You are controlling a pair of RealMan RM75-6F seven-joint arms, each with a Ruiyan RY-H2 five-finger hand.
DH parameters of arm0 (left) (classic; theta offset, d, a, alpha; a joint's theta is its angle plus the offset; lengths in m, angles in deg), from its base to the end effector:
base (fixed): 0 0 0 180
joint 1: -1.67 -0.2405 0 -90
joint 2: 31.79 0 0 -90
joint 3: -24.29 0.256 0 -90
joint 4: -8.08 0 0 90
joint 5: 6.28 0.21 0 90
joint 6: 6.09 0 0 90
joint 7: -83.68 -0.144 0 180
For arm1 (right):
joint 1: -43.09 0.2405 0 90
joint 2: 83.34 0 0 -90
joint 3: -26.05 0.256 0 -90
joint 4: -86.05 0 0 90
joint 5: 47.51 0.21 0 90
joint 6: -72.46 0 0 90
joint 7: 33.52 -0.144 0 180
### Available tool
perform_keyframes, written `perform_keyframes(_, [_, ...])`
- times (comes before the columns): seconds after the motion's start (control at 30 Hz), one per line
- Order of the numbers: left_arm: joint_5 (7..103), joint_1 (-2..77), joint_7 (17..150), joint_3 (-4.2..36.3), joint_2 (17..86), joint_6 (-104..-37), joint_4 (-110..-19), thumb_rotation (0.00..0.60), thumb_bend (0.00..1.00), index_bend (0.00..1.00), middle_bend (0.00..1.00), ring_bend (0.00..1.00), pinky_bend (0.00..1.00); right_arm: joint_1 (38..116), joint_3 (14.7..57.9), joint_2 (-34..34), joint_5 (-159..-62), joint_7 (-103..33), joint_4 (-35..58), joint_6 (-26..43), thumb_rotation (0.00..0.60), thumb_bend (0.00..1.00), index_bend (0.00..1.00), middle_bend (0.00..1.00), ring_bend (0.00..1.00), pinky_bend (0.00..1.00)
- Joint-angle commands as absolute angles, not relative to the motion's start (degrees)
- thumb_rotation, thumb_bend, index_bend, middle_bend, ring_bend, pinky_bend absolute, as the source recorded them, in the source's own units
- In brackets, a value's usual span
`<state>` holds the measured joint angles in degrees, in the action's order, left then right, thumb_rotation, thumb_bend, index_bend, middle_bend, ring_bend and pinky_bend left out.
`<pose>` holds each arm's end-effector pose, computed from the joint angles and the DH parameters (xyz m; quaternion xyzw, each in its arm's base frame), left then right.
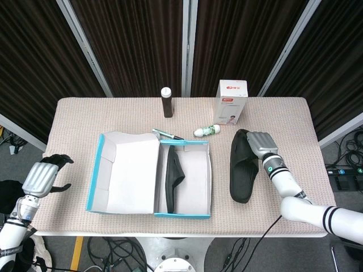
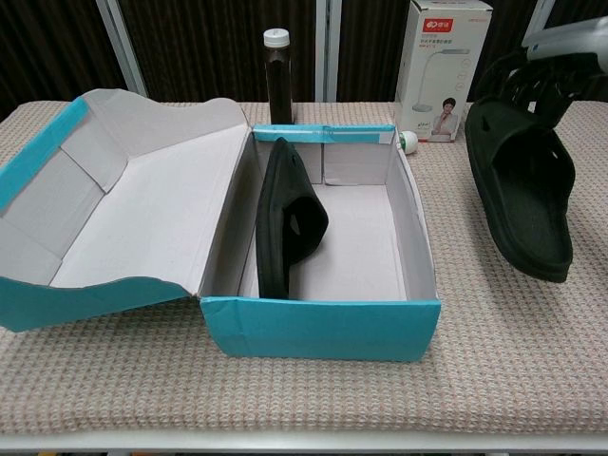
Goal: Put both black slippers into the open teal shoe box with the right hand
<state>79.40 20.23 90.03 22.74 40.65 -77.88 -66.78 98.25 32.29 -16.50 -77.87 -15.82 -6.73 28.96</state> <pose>-0.3236 0.2594 0.1123 -0.6786 -0.3733 -0.3567 0.5224 -0.1719 -0.3947 0.0829 0.6805 -0.5041 0.2663 0.4604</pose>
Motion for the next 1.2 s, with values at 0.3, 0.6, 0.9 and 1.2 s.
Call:
perform_keyframes(0.3, [79.3, 20.5, 90.0, 22.3, 40.0, -78.1, -68.0, 0.6, 0.13, 0.32, 0.26, 0.22, 0.33, 98.6, 39.2, -25.3, -79.5, -21.4, -15.3, 28.4, 0.6, 0.17, 0.21, 0.57, 0.45, 0.4])
perform_keyframes(0.6, [78.9, 20.2, 90.5, 22.1, 39.7, -78.4, -68.0, 0.6, 0.13, 0.32, 0.26, 0.22, 0.33, 94.5, 44.1, -19.0, -90.9, -34.4, -13.9, 26.8, 0.6, 0.17, 0.23, 0.57, 0.45, 0.41])
perform_keyframes(0.9, [78.6, 19.9, 91.0, 22.1, 39.8, -78.6, -67.6, 0.6, 0.13, 0.32, 0.26, 0.22, 0.33, 90.8, 45.3, -11.5, -106.5, -50.5, -8.9, 30.0, 0.6, 0.17, 0.23, 0.57, 0.45, 0.41])
perform_keyframes(1.2, [78.5, 19.8, 91.7, 22.0, 40.1, -78.6, -66.9, 0.6, 0.13, 0.32, 0.26, 0.22, 0.33, 89.3, 44.6, -6.5, -118.7, -65.4, -3.9, 31.2, 0.6, 0.17, 0.23, 0.57, 0.45, 0.41])
